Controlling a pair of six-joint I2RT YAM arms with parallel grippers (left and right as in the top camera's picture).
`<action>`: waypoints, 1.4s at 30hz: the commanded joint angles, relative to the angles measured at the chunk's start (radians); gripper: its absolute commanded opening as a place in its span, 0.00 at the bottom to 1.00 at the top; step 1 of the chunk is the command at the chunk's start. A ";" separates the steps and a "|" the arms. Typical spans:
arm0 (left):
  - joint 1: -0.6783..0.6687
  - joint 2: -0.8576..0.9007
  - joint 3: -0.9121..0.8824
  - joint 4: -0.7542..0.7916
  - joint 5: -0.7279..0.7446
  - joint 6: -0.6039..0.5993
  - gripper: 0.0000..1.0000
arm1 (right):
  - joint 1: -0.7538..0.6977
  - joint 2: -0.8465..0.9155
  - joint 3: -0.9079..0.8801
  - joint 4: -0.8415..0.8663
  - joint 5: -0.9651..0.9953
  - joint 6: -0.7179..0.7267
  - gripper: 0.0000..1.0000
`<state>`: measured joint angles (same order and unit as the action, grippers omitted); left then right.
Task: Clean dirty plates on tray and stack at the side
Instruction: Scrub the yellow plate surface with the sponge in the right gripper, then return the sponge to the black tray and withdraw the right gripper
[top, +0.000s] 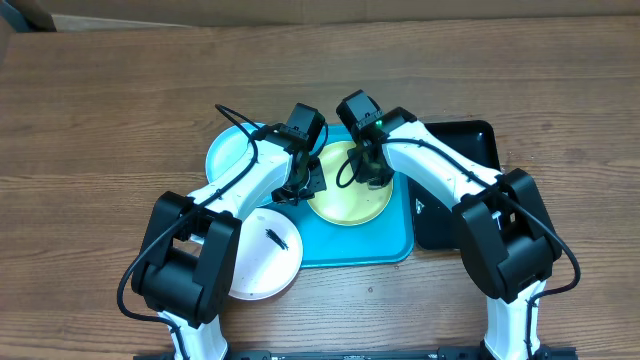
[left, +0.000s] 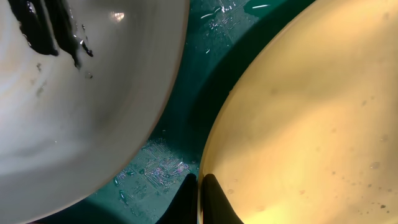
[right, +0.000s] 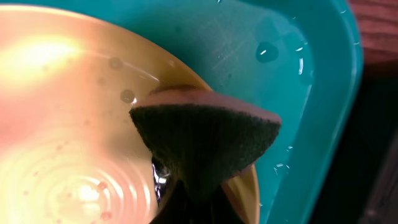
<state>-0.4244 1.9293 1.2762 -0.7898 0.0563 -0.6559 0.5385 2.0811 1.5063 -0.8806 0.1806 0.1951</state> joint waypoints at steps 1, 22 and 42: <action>0.005 0.013 -0.005 -0.011 -0.015 -0.009 0.05 | -0.020 0.008 -0.053 0.033 0.013 0.016 0.04; 0.005 0.013 -0.005 -0.006 -0.015 -0.010 0.04 | -0.083 0.008 -0.096 0.020 -0.500 -0.042 0.04; 0.005 0.013 -0.005 -0.014 -0.015 -0.010 0.04 | -0.235 -0.074 0.093 -0.105 -0.985 -0.100 0.04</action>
<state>-0.4229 1.9293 1.2762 -0.7963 0.0483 -0.6559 0.3580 2.0708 1.5440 -0.9604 -0.7471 0.1188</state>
